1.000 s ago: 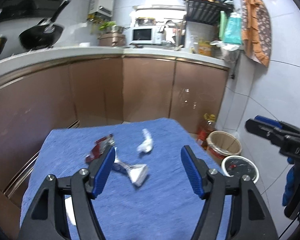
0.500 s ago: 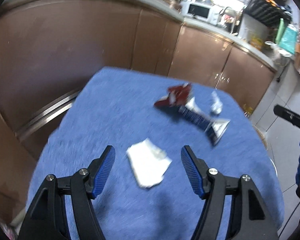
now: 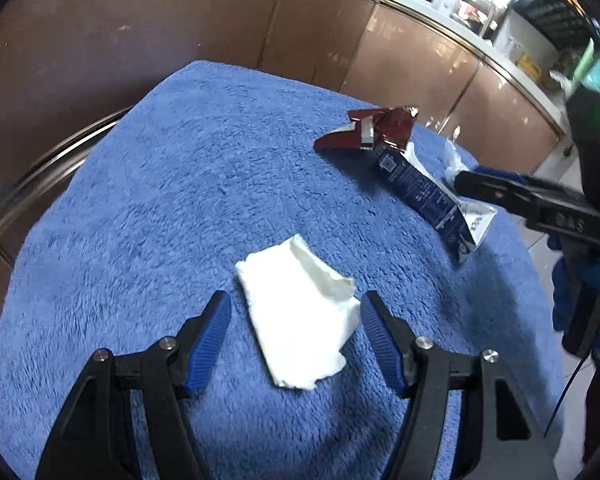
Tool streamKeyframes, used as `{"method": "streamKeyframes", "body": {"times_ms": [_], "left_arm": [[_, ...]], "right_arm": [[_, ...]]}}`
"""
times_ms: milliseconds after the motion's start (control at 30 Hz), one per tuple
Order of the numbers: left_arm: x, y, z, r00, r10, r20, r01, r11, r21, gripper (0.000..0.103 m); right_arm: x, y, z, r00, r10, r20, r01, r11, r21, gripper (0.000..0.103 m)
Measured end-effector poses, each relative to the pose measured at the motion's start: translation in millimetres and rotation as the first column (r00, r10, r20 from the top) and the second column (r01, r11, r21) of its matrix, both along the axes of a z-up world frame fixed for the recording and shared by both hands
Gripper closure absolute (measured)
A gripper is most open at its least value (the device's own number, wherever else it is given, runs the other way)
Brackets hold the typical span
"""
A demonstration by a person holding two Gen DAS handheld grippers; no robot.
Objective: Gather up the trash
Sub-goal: 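Grasp the white tissue with the left gripper while right grasps milk carton, then carry the tissue and carton to the black-lined bin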
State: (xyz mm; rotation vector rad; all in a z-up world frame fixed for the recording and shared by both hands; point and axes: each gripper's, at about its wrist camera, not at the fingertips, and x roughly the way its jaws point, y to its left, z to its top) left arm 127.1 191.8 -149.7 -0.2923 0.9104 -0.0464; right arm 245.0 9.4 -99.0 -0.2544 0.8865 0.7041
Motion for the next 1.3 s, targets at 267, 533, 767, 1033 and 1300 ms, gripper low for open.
{"method": "streamKeyframes", "body": {"times_ms": [267,533,767,1033,1300], "left_arm": [[5.5,-5.8,-0.4,1.000,0.007,-0.003,-0.007,1.000,0.021,0.081],[4.4,-1.5,0.9,1.000,0.027,0.000,-0.027,1.000,0.013,0.096],[-14.7,-6.9,13.8,1.000,0.010,0.027,-0.009,1.000,-0.024,0.098],[-44.7,-24.4,43.1,0.996,-0.022,0.087,0.024,1.000,-0.020,0.098],[-67.7,-45.7,75.9,0.990,-0.052,0.131,0.048,0.998,0.033,0.098]], "right_arm": [[23.0,10.1,-20.5,0.996,0.018,-0.082,-0.021,0.999,-0.037,0.046],[32.5,14.3,-39.5,0.987,0.027,-0.158,-0.037,0.998,-0.058,0.073],[6.0,-3.1,-37.2,0.986,0.016,-0.166,-0.030,0.997,-0.078,0.076],[-52.2,-50.4,-14.5,0.989,-0.029,-0.144,0.029,1.000,0.005,0.076],[-104.3,-99.3,23.7,0.993,-0.101,-0.068,0.107,0.990,0.087,0.076]]}}
